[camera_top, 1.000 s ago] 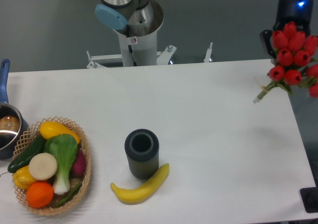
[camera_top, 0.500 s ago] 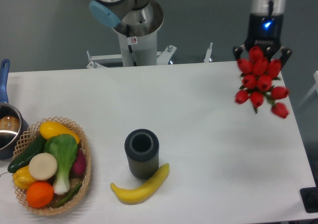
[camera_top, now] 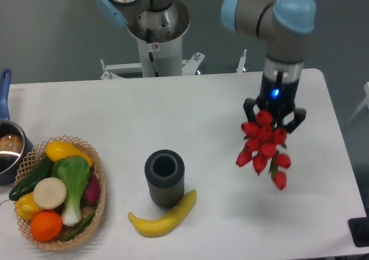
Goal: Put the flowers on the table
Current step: 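Lower the red tulips toward the table beside the black container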
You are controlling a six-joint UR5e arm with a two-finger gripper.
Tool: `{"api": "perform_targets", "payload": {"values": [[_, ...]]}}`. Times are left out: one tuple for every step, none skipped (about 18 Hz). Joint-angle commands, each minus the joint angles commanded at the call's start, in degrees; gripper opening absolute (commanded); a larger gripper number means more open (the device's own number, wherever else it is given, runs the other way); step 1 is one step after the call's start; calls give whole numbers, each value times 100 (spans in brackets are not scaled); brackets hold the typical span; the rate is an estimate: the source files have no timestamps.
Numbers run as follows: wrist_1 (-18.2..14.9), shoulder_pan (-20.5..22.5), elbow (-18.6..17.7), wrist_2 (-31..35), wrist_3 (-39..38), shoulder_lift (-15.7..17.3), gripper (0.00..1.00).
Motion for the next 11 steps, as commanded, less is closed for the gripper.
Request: {"api": "perform_targets", "payload": {"values": [[0,-70,131,219,0,-176,42],[0,-158,272,421,0,-351,42],[0,-229,378,528,0,-475,42],[-9,-238,448,538,9,-581,42],[-17,-247,510,538,-17,-686,42],[-17,-256,545,546,-35,-792,42],[17,-256,563,547,-44,-871,42],[79,-264,581,547,-53,-924,42],[88,-264,581,547,-96,-959,42],[97,-264,581,547,-123,-1003,42],[97,-264,581,547,-132,-1038,42]]}}
